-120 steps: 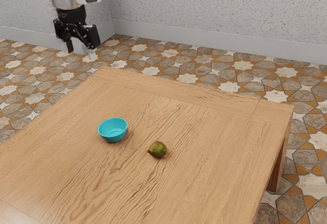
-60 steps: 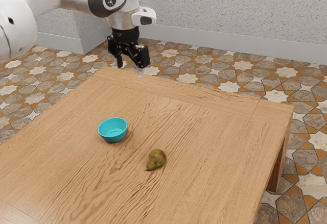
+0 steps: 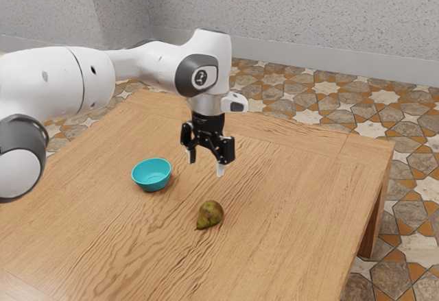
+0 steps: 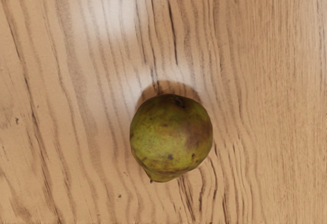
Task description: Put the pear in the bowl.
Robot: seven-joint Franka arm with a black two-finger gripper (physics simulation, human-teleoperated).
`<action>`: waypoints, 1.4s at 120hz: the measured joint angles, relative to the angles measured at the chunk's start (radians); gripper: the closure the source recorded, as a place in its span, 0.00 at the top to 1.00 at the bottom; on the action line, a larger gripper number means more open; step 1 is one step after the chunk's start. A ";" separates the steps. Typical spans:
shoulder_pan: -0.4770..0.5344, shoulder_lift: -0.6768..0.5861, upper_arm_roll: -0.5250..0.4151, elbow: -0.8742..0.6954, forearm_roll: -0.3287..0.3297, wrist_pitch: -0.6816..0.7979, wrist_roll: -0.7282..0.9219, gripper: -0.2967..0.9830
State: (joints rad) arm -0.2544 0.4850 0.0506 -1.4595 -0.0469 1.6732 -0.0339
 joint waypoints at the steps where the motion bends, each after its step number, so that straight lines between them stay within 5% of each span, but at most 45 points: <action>1: -0.001 0.000 0.000 -0.006 -0.002 0.003 -0.002 0.77; 96: -0.004 0.177 0.001 -0.081 -0.050 0.134 -0.105 0.77; 168: -0.011 0.195 0.006 -0.078 0.007 0.162 -0.114 0.71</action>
State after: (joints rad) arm -0.2657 0.6804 0.0569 -1.5372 -0.0404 1.8354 -0.1474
